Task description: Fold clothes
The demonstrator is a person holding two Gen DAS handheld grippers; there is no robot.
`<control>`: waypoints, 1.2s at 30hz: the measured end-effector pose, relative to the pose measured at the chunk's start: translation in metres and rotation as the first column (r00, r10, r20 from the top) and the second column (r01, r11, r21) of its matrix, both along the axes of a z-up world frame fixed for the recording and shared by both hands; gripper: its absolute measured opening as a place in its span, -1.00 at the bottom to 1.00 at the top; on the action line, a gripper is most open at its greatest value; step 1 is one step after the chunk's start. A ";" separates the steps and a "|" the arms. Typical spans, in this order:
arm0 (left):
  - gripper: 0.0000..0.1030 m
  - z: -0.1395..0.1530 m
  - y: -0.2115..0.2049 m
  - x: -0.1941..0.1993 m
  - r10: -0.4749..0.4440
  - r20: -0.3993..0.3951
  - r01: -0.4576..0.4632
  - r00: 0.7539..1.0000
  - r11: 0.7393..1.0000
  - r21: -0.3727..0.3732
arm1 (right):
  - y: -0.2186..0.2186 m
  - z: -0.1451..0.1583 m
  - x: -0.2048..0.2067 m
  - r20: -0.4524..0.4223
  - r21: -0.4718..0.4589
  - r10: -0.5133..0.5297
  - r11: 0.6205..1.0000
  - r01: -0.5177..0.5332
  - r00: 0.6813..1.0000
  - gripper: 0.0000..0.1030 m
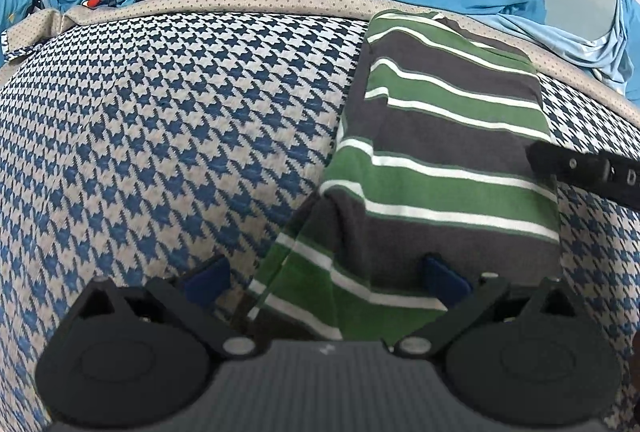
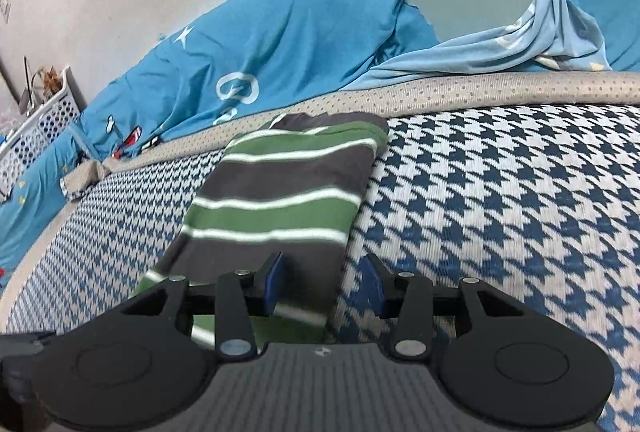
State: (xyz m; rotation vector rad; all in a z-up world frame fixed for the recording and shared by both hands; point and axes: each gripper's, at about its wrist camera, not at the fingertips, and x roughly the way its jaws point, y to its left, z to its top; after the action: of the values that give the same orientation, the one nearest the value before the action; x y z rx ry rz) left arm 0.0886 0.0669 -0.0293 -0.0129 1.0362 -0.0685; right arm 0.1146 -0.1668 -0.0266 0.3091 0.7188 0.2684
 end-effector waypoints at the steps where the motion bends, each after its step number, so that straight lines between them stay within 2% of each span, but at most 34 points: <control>1: 1.00 0.000 0.000 0.001 0.003 0.000 -0.003 1.000 1.000 -0.002 | 0.000 0.000 0.003 0.004 0.003 -0.003 1.000 0.003 1.000 -0.18; 27: 1.00 -0.003 0.000 0.002 0.018 0.020 -0.018 1.000 1.000 -0.008 | -0.019 -0.018 0.056 0.072 0.134 0.001 0.991 -0.011 0.997 -0.24; 36: 1.00 -0.005 -0.002 0.001 0.013 0.028 -0.013 1.000 1.000 -0.001 | -0.020 -0.026 0.068 0.093 0.180 -0.003 0.984 -0.014 0.996 -0.47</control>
State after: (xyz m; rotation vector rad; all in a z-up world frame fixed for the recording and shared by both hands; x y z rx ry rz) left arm 0.0892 0.0651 -0.0342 -0.0195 1.0082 -0.0578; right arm 0.1826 -0.1869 -0.0526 0.4642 0.6044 0.3520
